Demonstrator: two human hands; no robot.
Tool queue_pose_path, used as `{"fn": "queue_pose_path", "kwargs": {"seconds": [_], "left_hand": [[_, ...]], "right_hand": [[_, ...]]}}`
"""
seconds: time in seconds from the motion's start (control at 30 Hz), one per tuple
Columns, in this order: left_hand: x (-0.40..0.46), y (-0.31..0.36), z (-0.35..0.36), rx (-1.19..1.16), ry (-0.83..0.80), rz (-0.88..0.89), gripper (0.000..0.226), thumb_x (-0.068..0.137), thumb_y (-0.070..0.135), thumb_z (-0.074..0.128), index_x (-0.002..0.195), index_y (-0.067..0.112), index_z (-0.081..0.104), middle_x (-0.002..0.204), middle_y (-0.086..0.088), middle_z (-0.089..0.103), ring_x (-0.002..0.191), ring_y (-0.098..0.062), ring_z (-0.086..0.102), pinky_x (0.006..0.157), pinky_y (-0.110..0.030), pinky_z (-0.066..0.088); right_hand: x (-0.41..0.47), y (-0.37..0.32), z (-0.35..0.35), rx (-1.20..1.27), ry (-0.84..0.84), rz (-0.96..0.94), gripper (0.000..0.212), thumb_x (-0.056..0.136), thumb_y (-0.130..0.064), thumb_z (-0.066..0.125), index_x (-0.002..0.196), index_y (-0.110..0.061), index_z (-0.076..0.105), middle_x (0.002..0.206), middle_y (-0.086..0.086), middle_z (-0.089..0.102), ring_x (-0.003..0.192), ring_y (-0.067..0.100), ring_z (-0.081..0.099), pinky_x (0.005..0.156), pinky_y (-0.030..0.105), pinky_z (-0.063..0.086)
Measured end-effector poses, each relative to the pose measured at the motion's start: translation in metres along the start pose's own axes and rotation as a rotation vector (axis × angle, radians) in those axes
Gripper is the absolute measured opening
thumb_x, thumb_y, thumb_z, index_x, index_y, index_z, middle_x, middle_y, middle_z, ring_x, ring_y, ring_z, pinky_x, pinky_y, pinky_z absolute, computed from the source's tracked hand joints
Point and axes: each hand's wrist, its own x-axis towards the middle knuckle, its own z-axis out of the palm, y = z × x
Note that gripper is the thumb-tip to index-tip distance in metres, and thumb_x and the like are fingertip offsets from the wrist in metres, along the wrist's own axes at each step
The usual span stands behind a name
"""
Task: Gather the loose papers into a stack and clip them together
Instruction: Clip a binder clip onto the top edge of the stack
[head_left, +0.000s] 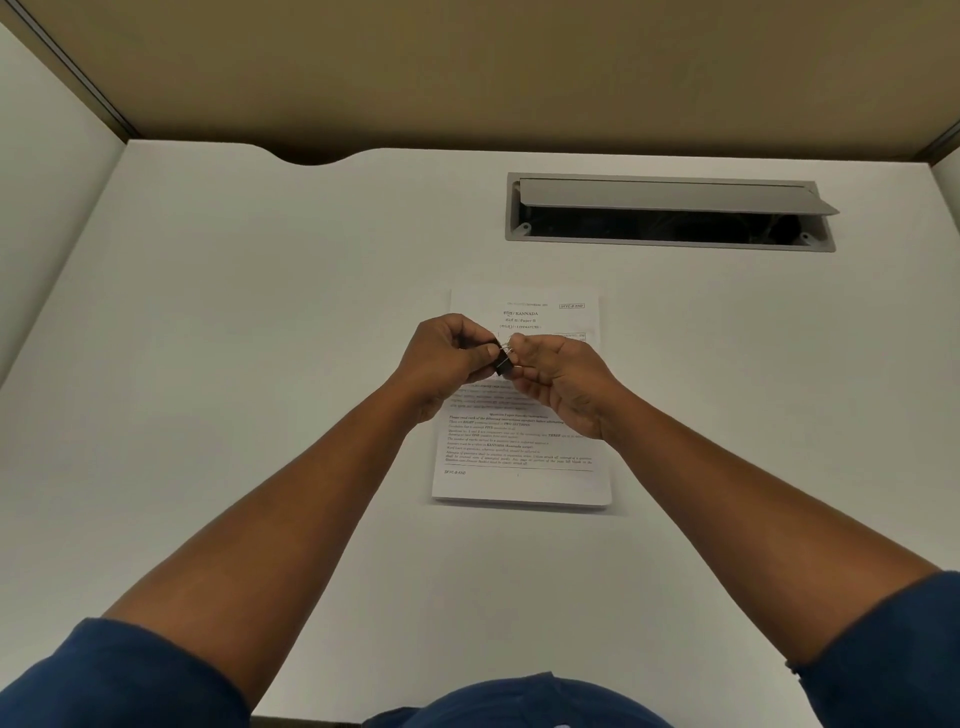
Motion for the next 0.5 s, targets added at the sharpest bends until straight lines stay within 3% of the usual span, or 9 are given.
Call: {"fn": "queue_pose_path", "kwargs": {"seconds": [0.27, 0.37, 0.43, 0.5], "left_hand": [[0.005, -0.002, 0.002, -0.138, -0.006, -0.057, 0.013, 0.09, -0.008, 0.067, 0.09, 0.005, 0.064, 0.096, -0.018, 0.071, 0.093, -0.031, 0.073, 0.083, -0.035, 0.061], [0.008, -0.004, 0.001, -0.159, -0.033, -0.042, 0.017, 0.092, -0.003, 0.068, 0.102, 0.01, 0.06, 0.097, -0.015, 0.069, 0.098, -0.032, 0.07, 0.086, -0.037, 0.061], [0.011, -0.011, 0.001, 0.078, -0.007, 0.061, 0.035, 0.094, 0.014, 0.07, 0.123, 0.02, 0.051, 0.11, -0.009, 0.066, 0.105, -0.027, 0.066, 0.091, -0.04, 0.057], [0.016, -0.026, 0.001, 0.505, 0.081, 0.256, 0.049, 0.096, 0.029, 0.066, 0.138, 0.024, 0.041, 0.126, -0.006, 0.061, 0.118, -0.025, 0.056, 0.097, -0.041, 0.048]], "right_hand": [[0.011, 0.0, 0.003, 0.032, 0.02, -0.035, 0.018, 0.089, -0.02, 0.075, 0.103, -0.009, 0.072, 0.092, 0.006, 0.075, 0.08, 0.015, 0.069, 0.082, 0.03, 0.055], [0.016, -0.002, 0.004, 0.018, 0.036, -0.041, 0.017, 0.088, -0.019, 0.076, 0.101, -0.008, 0.072, 0.089, 0.006, 0.075, 0.078, 0.015, 0.069, 0.075, 0.028, 0.056], [0.019, -0.003, 0.003, 0.006, 0.073, -0.061, 0.018, 0.088, -0.021, 0.077, 0.099, -0.008, 0.072, 0.088, 0.007, 0.075, 0.078, 0.017, 0.068, 0.07, 0.027, 0.054], [0.024, -0.005, 0.001, -0.049, 0.109, -0.096, 0.022, 0.087, -0.024, 0.078, 0.1, -0.007, 0.073, 0.089, 0.008, 0.075, 0.078, 0.016, 0.068, 0.069, 0.028, 0.052]]}}
